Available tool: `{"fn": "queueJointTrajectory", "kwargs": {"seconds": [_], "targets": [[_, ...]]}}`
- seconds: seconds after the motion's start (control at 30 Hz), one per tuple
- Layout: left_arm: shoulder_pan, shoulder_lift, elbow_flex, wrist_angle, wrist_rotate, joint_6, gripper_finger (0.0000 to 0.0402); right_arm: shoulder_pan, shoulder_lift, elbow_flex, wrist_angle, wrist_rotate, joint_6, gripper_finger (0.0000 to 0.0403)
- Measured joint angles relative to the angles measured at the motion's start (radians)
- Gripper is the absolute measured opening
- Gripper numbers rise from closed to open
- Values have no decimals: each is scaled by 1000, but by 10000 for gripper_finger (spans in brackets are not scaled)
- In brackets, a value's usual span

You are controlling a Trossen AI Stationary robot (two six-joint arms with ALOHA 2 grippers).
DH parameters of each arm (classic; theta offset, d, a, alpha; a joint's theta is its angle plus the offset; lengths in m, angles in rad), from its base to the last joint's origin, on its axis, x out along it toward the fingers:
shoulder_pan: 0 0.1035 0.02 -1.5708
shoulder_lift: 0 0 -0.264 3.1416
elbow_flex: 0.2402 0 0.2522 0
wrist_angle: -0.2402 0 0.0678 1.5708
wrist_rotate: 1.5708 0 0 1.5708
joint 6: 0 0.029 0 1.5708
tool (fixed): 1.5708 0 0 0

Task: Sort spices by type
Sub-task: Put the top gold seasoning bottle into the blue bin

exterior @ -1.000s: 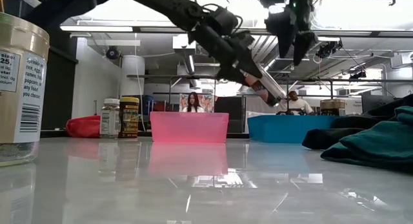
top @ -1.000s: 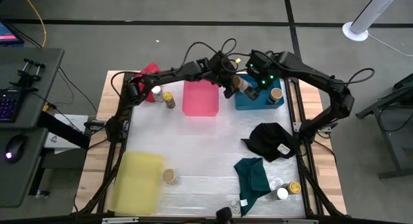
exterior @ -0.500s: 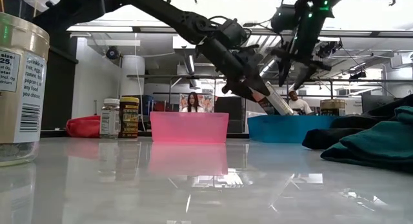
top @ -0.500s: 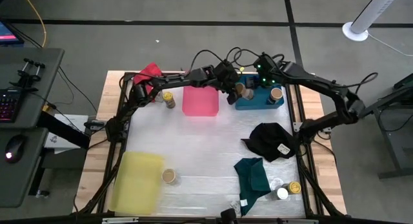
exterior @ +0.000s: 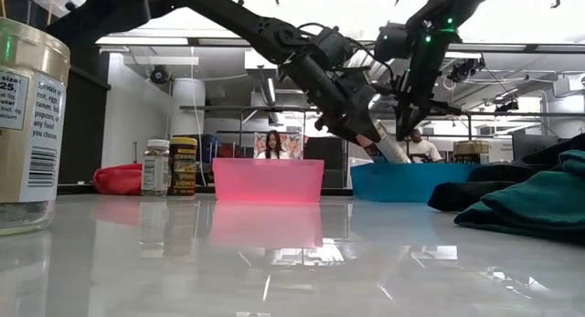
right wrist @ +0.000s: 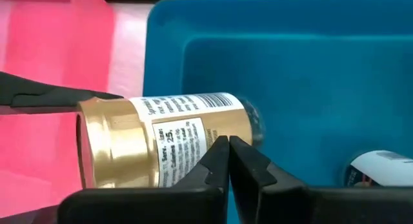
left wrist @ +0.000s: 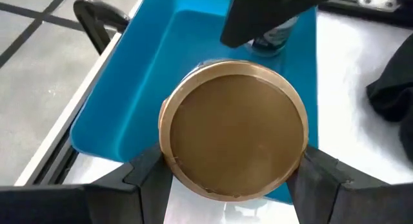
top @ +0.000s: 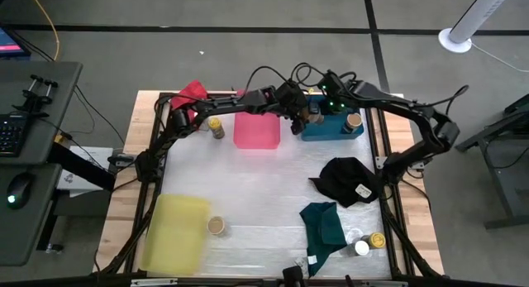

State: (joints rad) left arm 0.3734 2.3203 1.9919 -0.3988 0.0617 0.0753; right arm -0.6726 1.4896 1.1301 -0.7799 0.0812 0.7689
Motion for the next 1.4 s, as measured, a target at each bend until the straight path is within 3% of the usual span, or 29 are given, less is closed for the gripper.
{"fn": "queueJointTrajectory", "kwargs": {"seconds": [0.4, 0.73, 1.4], "targets": [[0, 22, -1, -9, 1, 8, 223, -3, 29, -2, -7, -32, 9, 1], [-1, 22, -2, -19, 1, 15, 247, -4, 68, -2, 2, -88, 19, 0], [-12, 22, 0, -21, 38, 34, 264, -14, 85, 0, 17, -164, -91, 0]]}}
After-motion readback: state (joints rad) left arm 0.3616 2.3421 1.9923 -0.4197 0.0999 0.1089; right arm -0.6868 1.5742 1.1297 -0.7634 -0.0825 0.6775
